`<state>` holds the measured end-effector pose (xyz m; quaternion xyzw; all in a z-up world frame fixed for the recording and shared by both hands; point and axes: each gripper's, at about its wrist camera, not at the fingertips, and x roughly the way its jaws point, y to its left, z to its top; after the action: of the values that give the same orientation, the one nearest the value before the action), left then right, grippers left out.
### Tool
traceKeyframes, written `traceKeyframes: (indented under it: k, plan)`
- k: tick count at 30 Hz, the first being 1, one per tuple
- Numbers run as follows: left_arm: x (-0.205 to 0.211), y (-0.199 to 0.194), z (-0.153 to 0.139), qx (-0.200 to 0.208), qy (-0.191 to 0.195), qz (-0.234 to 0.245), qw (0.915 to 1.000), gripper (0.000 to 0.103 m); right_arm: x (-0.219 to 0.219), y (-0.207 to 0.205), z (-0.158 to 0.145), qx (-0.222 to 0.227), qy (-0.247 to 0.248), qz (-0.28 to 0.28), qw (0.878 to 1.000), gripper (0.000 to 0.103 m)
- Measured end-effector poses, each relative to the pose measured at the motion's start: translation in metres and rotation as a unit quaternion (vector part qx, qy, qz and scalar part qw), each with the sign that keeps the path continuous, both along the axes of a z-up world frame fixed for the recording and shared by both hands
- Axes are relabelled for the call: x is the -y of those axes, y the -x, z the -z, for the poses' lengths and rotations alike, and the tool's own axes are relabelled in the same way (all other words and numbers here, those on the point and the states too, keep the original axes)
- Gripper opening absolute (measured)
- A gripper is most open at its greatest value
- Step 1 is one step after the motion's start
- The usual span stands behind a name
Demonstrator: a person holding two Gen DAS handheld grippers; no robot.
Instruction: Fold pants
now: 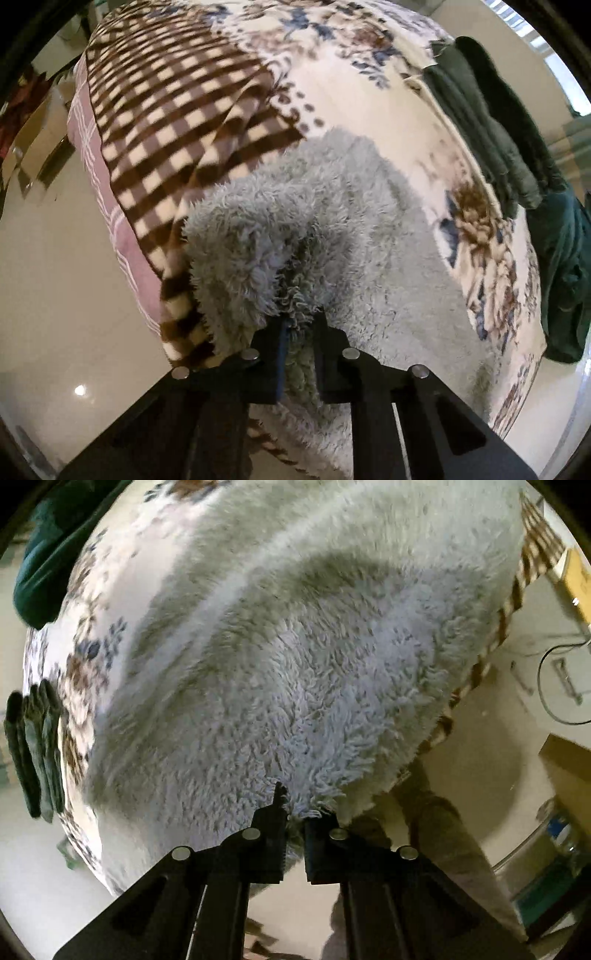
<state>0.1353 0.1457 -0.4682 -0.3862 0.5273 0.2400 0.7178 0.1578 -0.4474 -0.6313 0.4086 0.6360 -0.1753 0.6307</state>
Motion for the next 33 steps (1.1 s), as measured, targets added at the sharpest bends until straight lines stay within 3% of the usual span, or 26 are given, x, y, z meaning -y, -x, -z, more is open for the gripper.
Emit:
traceKeyframes:
  k: [4, 7, 10, 12, 13, 15, 16, 17, 19, 22, 25, 28, 30, 31, 33]
  plan:
    - [-0.012, 0.015, -0.008, -0.006, -0.017, 0.003, 0.9998, 0.004, -0.006, 0.007, -0.02, -0.003, 0.012, -0.021, 1.0, 0.007]
    - [-0.032, 0.024, 0.004, -0.022, -0.012, -0.008, 0.9997, 0.004, -0.001, 0.001, 0.001, -0.042, 0.003, -0.042, 0.998, 0.007]
    - [-0.033, 0.022, 0.01, -0.04, -0.003, -0.008, 0.9992, 0.005, -0.007, -0.012, 0.021, -0.088, 0.006, -0.087, 0.992, 0.023]
    - [-0.026, 0.017, 0.002, -0.04, -0.012, 0.015, 0.999, 0.005, -0.019, -0.024, 0.008, -0.085, 0.041, -0.13, 0.987, 0.037]
    - [-0.019, 0.013, -0.006, -0.04, -0.025, 0.029, 0.9984, 0.009, -0.026, -0.03, -0.002, -0.074, 0.056, -0.153, 0.984, 0.045]
    - [-0.004, 0.002, -0.019, -0.04, -0.047, 0.057, 0.9965, 0.028, -0.051, -0.045, -0.029, -0.035, 0.08, -0.228, 0.97, 0.05]
    - [0.006, -0.005, -0.027, -0.041, -0.058, 0.073, 0.9948, 0.055, -0.064, -0.054, -0.041, -0.018, 0.088, -0.262, 0.961, 0.051]
    - [0.017, -0.012, -0.035, -0.036, -0.065, 0.089, 0.9932, 0.075, -0.075, -0.061, -0.05, -0.001, 0.089, -0.29, 0.953, 0.051]
    - [0.04, -0.031, -0.045, -0.018, -0.065, 0.126, 0.9897, 0.076, -0.095, -0.082, -0.064, 0.027, 0.085, -0.335, 0.938, 0.052]
    - [0.072, -0.066, -0.049, 0.001, -0.042, 0.172, 0.9842, 0.076, -0.128, -0.133, -0.068, 0.067, 0.087, -0.406, 0.907, 0.061]
    - [0.1, -0.106, -0.036, 0.0, -0.031, 0.213, 0.9767, 0.076, -0.165, -0.186, -0.049, 0.085, 0.114, -0.476, 0.868, 0.061]
    - [0.122, -0.14, -0.013, -0.017, -0.043, 0.259, 0.9647, 0.076, -0.191, -0.232, -0.014, 0.052, 0.088, -0.522, 0.847, 0.061]
    - [0.135, -0.155, 0.004, -0.029, -0.051, 0.294, 0.954, 0.076, -0.195, -0.24, 0.001, 0.047, 0.077, -0.541, 0.836, 0.042]
    - [0.142, -0.161, 0.01, -0.035, -0.055, 0.309, 0.9489, 0.076, -0.197, -0.241, 0.003, 0.053, 0.088, -0.548, 0.83, 0.011]
    - [0.146, -0.168, 0.021, -0.045, -0.068, 0.327, 0.9414, 0.076, -0.194, -0.241, -0.001, 0.073, 0.104, -0.542, 0.831, 0.009]
